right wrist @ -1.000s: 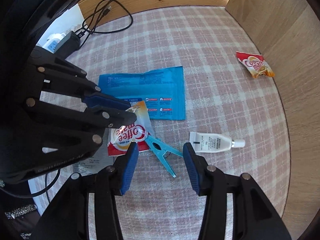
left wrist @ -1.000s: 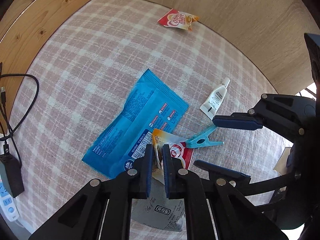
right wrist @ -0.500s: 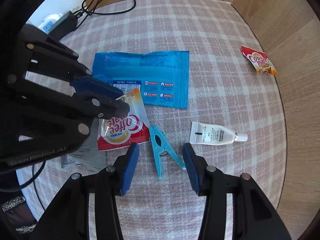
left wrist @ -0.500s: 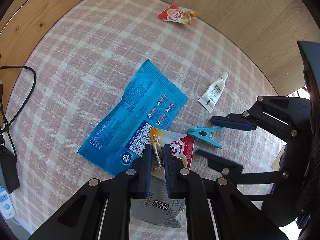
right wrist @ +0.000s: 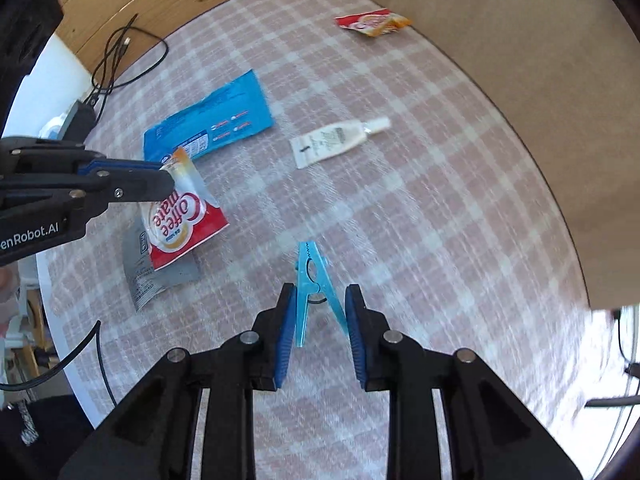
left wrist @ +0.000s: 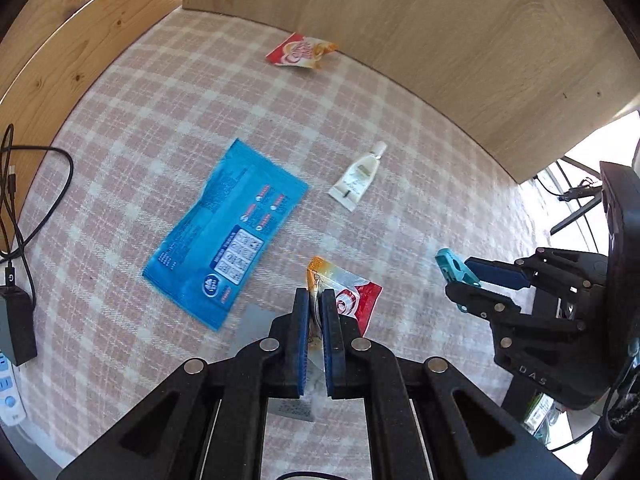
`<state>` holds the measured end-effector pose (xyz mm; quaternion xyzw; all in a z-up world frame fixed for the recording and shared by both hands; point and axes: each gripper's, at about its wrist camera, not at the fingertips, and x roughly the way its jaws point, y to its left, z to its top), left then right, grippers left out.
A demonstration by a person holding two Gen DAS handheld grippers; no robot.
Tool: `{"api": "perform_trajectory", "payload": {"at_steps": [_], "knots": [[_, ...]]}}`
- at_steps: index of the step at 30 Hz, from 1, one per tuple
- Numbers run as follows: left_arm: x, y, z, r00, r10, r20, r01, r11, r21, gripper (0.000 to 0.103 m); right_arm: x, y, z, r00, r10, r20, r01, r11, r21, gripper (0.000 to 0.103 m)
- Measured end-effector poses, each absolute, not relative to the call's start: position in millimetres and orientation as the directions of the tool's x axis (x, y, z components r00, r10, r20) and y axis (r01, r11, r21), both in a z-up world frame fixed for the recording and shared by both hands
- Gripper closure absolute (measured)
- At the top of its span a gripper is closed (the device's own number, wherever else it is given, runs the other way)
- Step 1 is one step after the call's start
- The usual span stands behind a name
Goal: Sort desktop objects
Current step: 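Carry the sachet and clothespin to the black tray and release them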
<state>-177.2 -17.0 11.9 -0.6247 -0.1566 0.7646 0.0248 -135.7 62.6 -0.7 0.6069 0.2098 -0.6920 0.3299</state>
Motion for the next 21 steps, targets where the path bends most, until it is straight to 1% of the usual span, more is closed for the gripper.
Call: {"api": "perform_trajectory", "payload": {"at_steps": [5, 8, 9, 11, 12, 14, 16, 17, 21], "knots": [[-180, 40, 45, -0.246, 0.275, -0.929, 0.022, -0.957, -0.289, 0.098, -140, 149, 55, -0.080, -0.261, -0.962, 0.545, -0.820, 0.177, 0.079], [-209, 84, 70, -0.249, 0.322, -0.913, -0.076, -0.947, -0.313, 0.098, -148, 220, 92, -0.141, -0.248, -0.958, 0.457, -0.875, 0.159, 0.079], [-232, 105, 73, -0.244, 0.340, -0.908, -0.112, -0.940, -0.322, 0.098, -150, 240, 98, -0.161, -0.236, -0.958, 0.420, -0.895, 0.150, 0.079], [-229, 137, 78, -0.232, 0.366, -0.901, -0.180, -0.927, -0.330, 0.098, -142, 282, 114, -0.189, -0.218, -0.957, 0.359, -0.923, 0.140, 0.079], [-220, 156, 90, -0.221, 0.380, -0.898, -0.212, -0.917, -0.336, 0.098, -136, 298, 119, -0.207, -0.202, -0.957, 0.327, -0.937, 0.126, 0.079], [-219, 182, 96, -0.192, 0.402, -0.895, -0.271, -0.898, -0.346, 0.098, -121, 337, 123, -0.231, -0.167, -0.958, 0.260, -0.960, 0.105, 0.079], [-221, 218, 93, -0.162, 0.417, -0.894, -0.323, -0.879, -0.351, 0.098, -109, 377, 125, -0.241, -0.139, -0.960, 0.188, -0.978, 0.094, 0.079], [-211, 224, 108, -0.151, 0.418, -0.896, -0.346, -0.871, -0.348, 0.098, -102, 386, 119, -0.243, -0.123, -0.962, 0.155, -0.984, 0.086, 0.079], [-210, 278, 104, -0.104, 0.437, -0.893, -0.406, -0.839, -0.363, 0.098, -78, 451, 114, -0.247, -0.077, -0.966, 0.038, -0.997, 0.069, 0.079]]}}
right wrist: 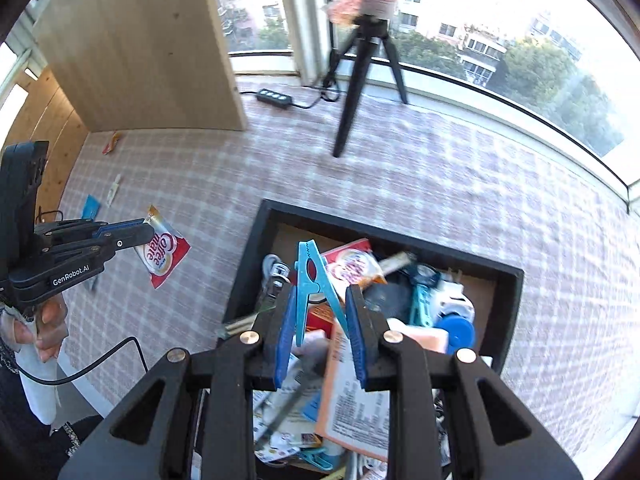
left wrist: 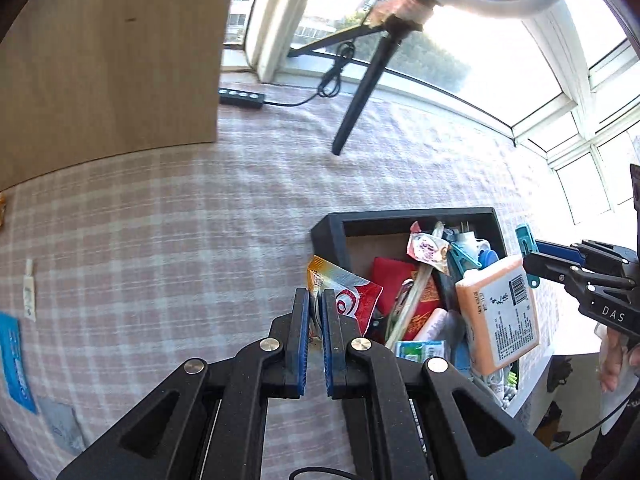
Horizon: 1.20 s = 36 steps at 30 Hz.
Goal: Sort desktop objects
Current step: 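Carry the sachet and clothespin to the black tray and release them, then return both tools to the blue packet and white lotion tube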
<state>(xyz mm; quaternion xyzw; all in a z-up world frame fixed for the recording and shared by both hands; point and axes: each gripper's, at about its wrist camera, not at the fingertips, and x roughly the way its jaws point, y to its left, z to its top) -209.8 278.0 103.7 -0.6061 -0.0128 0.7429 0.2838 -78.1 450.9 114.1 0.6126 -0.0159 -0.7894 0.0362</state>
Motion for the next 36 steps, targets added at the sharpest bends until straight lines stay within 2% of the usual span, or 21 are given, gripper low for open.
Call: {"api": "perform_trajectory", "payload": {"at_steps": [5, 13, 15, 16, 17, 20, 29, 36], "knots": [[-212, 336, 98, -0.060, 0.443, -0.895, -0.459, -0.808, -0.369, 0.098, -51, 505, 105, -0.245, -0.053, -0.968, -0.078, -0.994, 0.074, 0.079], [-203, 391, 105, -0.050, 0.440, -0.896, -0.533, -0.771, -0.349, 0.097, -31, 551, 90, -0.221, -0.036, -0.975, -0.165, -0.983, 0.074, 0.079], [-203, 401, 102, -0.038, 0.431, -0.901, -0.539, -0.769, -0.345, 0.091, -31, 552, 87, -0.225, -0.045, -0.973, -0.155, -0.985, 0.081, 0.078], [-202, 401, 103, -0.031, 0.432, -0.902, -0.539, -0.767, -0.348, 0.078, -31, 552, 85, -0.224, -0.048, -0.973, -0.154, -0.985, 0.084, 0.078], [-201, 400, 105, -0.041, 0.434, -0.900, -0.545, -0.765, -0.344, 0.072, -32, 552, 85, -0.219, -0.048, -0.974, -0.154, -0.985, 0.083, 0.078], [-200, 396, 109, -0.073, 0.421, -0.904, -0.554, -0.771, -0.314, 0.072, -35, 550, 88, -0.226, -0.047, -0.973, -0.149, -0.985, 0.082, 0.072], [-200, 354, 113, -0.133, 0.385, -0.913, -0.531, -0.806, -0.263, 0.073, -48, 522, 103, -0.263, -0.055, -0.963, -0.079, -0.994, 0.078, 0.072], [-211, 280, 105, -0.185, 0.329, -0.926, -0.436, -0.872, -0.223, 0.073, -66, 458, 114, -0.280, -0.073, -0.957, 0.042, -0.997, 0.063, 0.072]]}}
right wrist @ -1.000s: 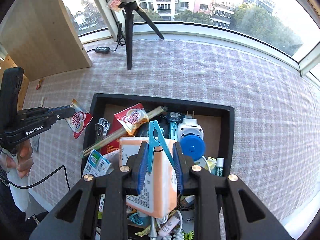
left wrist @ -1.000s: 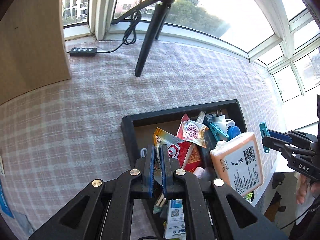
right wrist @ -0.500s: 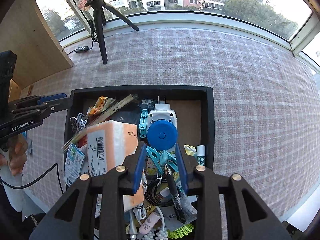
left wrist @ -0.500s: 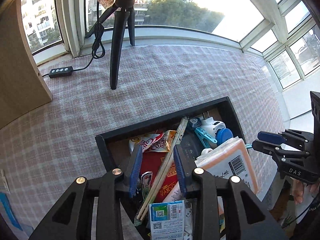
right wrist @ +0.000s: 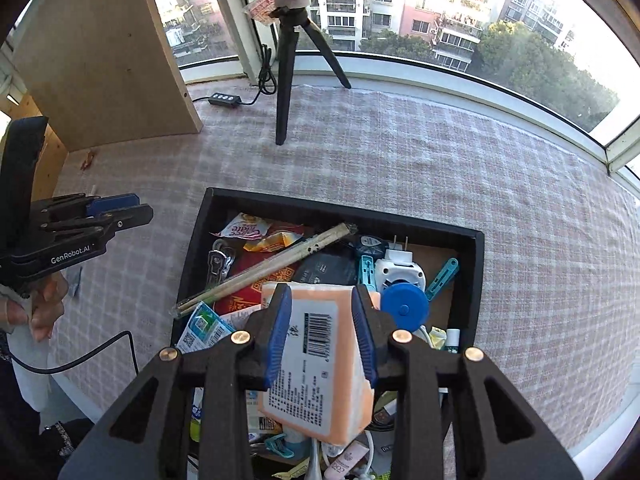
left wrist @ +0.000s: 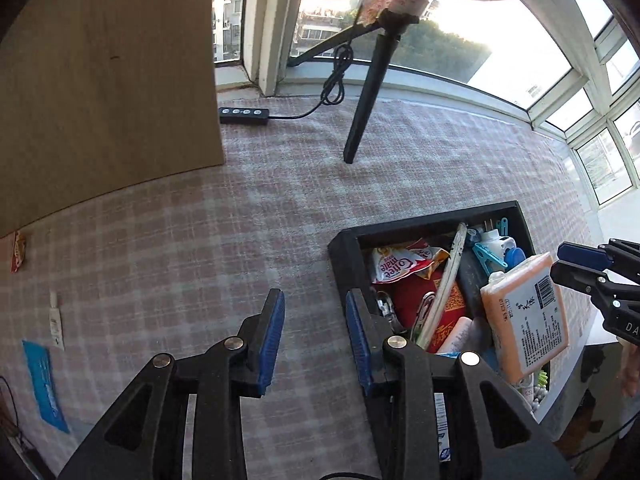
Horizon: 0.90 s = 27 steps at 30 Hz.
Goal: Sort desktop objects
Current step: 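Return both tools to the blue packet and white lotion tube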
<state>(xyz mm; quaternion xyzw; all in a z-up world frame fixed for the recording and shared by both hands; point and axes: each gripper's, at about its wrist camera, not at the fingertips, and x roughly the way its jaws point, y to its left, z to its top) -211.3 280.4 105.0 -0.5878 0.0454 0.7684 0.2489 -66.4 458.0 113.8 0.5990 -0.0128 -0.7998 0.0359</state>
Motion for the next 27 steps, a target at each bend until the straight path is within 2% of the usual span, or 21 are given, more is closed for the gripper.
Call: {"api": "perform_trajectory", "payload": {"at_steps": [10, 18, 21, 23, 27], "knots": [[-228, 141, 93, -0.250, 0.234, -0.940, -0.256, -0.952, -0.169, 0.073, -106, 339, 111, -0.272, -0.128, -0.954, 0.192, -0.978, 0.077, 0.072], [-236, 11, 69, -0.259, 0.115, -0.959, -0.093, -0.991, -0.094, 0.072, -134, 216, 84, -0.237, -0.194, -0.952, 0.257, -0.958, 0.131, 0.072], [-231, -27, 52, -0.244, 0.086, -0.966, -0.049, -0.996, -0.076, 0.065, -148, 167, 68, -0.216, -0.206, -0.954, 0.290, -0.947, 0.139, 0.072], [-227, -43, 42, -0.244, 0.077, -0.967, -0.046, -0.997, -0.068, 0.053, -157, 138, 58, -0.213, -0.196, -0.957, 0.303, -0.945, 0.126, 0.072], [-220, -60, 22, -0.226, 0.072, -0.971, -0.061, -0.996, -0.059, 0.053, -178, 89, 34, -0.186, -0.196, -0.963, 0.315, -0.940, 0.130, 0.071]]}}
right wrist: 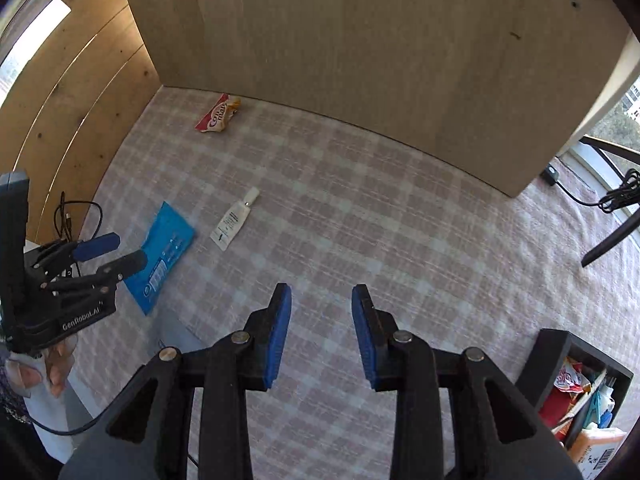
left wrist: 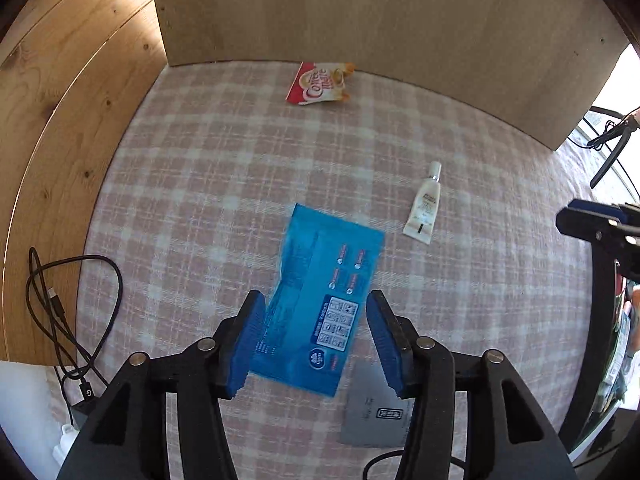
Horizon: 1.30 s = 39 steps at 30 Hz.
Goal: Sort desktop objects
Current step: 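Return both tools to the blue packet and white lotion tube, then grasp the blue snack packet with the left tool while the right tool grasps the white lotion tube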
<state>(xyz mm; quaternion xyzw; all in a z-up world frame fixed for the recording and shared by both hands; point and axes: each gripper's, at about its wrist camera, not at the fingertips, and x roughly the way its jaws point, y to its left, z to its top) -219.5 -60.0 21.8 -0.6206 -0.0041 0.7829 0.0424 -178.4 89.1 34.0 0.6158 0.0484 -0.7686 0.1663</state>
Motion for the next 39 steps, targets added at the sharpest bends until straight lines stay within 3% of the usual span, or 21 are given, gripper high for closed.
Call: {"api": "perform_trajectory", "payload": {"at_steps": [13, 16, 22, 25, 27, 29, 32, 39], "knots": [[-219, -55, -15, -0.198, 0.070, -0.978, -0.104, -0.993, -0.050, 0.051, -221, 12, -27, -0.095, -0.165, -0.982, 0.240, -0.961, 0.138, 0.067], [-221, -54, -18, -0.212, 0.064, -0.975, -0.107, -0.993, -0.042, 0.036, -226, 6, -34, -0.079, -0.168, -0.983, 0.222, -0.964, 0.147, 0.067], [-220, -48, -22, -0.241, 0.071, -0.968, -0.100, -0.994, -0.048, 0.034, -226, -5, -41, -0.084, -0.172, -0.982, 0.219, -0.964, 0.150, 0.067], [-217, -41, -23, -0.259, 0.065, -0.964, -0.104, -0.994, -0.039, 0.036, -221, -9, -41, -0.099, -0.163, -0.982, 0.242, -0.961, 0.135, 0.076], [-214, -36, -22, -0.269, 0.071, -0.961, -0.114, -0.993, -0.041, 0.044, -219, -8, -41, -0.103, -0.157, -0.982, 0.254, -0.959, 0.127, 0.079], [-211, -31, -20, -0.273, 0.079, -0.959, -0.125, -0.991, -0.046, 0.067, -216, -3, -41, -0.096, -0.167, -0.981, 0.249, -0.959, 0.138, 0.081], [-210, -31, -19, -0.266, 0.103, -0.958, -0.107, -0.991, -0.077, 0.089, -213, 9, -42, -0.093, -0.170, -0.981, 0.253, -0.957, 0.142, 0.084], [-203, -43, -15, -0.260, 0.180, -0.949, -0.019, -0.983, -0.182, 0.097, -200, 36, -37, -0.089, -0.198, -0.976, 0.246, -0.954, 0.171, 0.087]]}}
